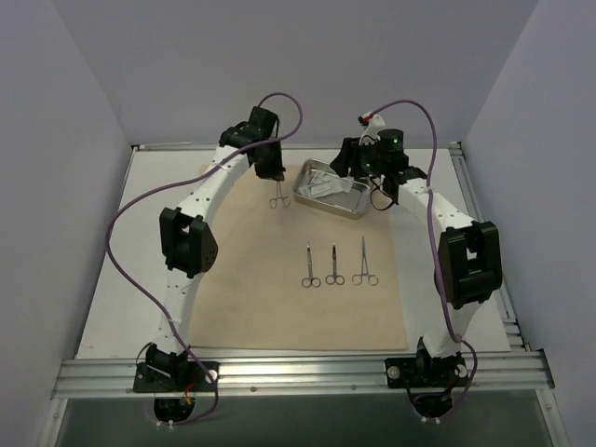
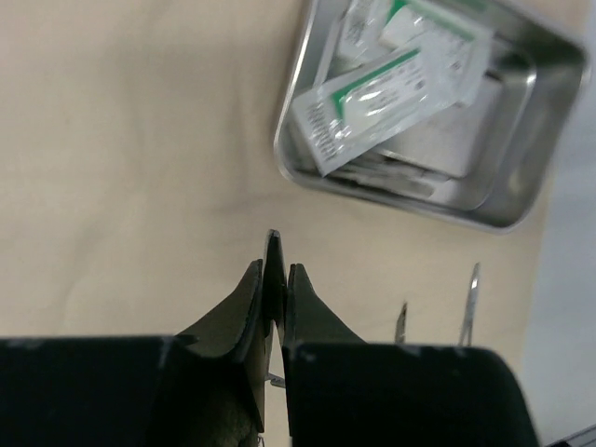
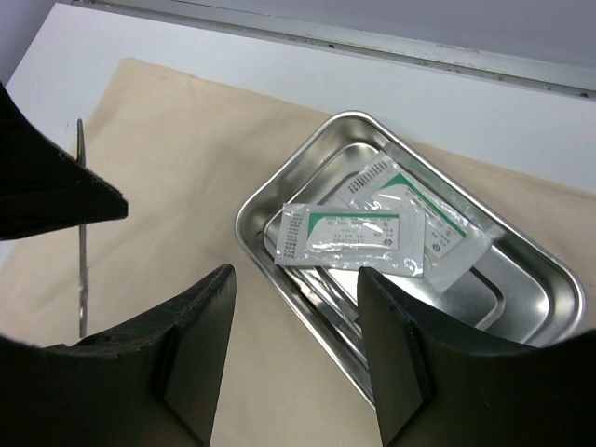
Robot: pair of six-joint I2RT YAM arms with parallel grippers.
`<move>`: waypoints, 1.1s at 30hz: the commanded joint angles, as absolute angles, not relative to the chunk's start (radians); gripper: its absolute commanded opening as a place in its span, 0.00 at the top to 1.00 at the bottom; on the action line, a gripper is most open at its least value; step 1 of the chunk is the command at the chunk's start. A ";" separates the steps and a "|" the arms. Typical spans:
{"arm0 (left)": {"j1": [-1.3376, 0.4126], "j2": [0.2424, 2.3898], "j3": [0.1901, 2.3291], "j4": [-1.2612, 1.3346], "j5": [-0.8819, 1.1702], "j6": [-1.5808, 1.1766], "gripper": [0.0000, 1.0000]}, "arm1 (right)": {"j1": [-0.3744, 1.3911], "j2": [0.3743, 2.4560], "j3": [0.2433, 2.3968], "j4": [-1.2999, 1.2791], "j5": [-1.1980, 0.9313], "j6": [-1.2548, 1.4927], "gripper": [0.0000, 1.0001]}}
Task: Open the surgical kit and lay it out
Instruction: Place the medical item in the surgical kit.
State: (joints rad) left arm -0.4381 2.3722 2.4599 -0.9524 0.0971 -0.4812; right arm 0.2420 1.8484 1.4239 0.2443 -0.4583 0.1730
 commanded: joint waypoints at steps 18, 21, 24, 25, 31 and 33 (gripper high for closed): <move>-0.706 2.164 1.904 -1.085 -0.245 -0.676 0.98 | 0.241 1.615 1.111 0.328 -0.405 0.233 0.50; -0.722 2.164 1.882 -1.040 -0.261 -0.690 0.98 | 0.241 1.595 1.086 0.334 -0.400 0.229 0.50; -0.727 2.171 1.861 -1.016 -0.256 -0.713 0.98 | 0.239 1.580 1.072 0.334 -0.393 0.230 0.50; -0.730 2.171 1.856 -1.011 -0.258 -0.713 0.98 | 0.239 1.574 1.069 0.334 -0.393 0.229 0.50; -0.744 2.175 1.835 -1.015 -0.261 -0.735 0.98 | 0.239 1.562 1.046 0.336 -0.391 0.224 0.50; -0.747 2.177 1.838 -1.019 -0.258 -0.738 0.98 | 0.239 1.559 1.045 0.330 -0.394 0.216 0.50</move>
State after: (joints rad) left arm -0.7403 2.2395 1.8317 -1.0359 -0.2409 -0.7059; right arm 0.2420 1.6077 1.0546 0.3027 -0.3931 0.2203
